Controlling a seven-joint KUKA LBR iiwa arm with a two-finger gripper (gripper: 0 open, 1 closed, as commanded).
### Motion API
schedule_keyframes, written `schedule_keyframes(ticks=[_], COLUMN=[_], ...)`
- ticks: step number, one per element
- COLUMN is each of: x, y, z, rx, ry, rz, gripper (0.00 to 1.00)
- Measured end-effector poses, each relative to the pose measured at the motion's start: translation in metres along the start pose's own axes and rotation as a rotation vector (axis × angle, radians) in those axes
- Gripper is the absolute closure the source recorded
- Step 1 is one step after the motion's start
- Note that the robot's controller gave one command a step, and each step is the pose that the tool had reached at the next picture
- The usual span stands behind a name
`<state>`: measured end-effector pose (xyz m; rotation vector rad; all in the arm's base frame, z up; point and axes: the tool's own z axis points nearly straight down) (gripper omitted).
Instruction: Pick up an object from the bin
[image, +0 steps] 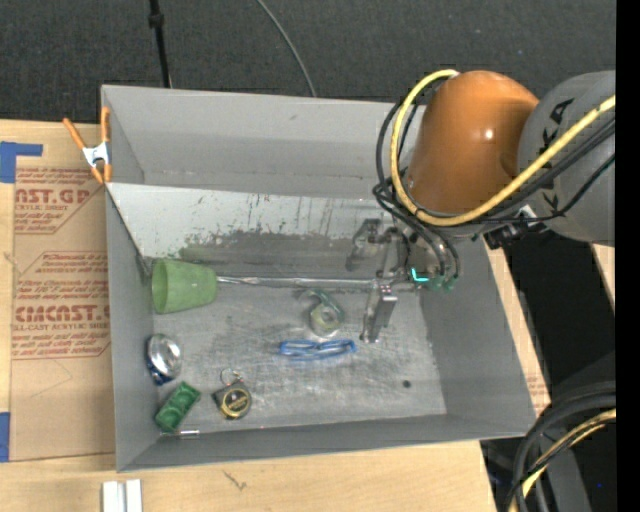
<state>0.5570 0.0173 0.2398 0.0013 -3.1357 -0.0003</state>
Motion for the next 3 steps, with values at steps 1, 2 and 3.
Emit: schedule_keyframes(ticks=[1,2,3], x=[-0.001,-0.002,0.006], y=[0.016,0.016,0.028], z=[0.140,0.137,0.004], rx=[-0.001,0.000,0.001], ry=[-0.002,-0.007,-0.017], rz=[-0.267,-0.266,-0.261], gripper=[0.00,1.00,1.00])
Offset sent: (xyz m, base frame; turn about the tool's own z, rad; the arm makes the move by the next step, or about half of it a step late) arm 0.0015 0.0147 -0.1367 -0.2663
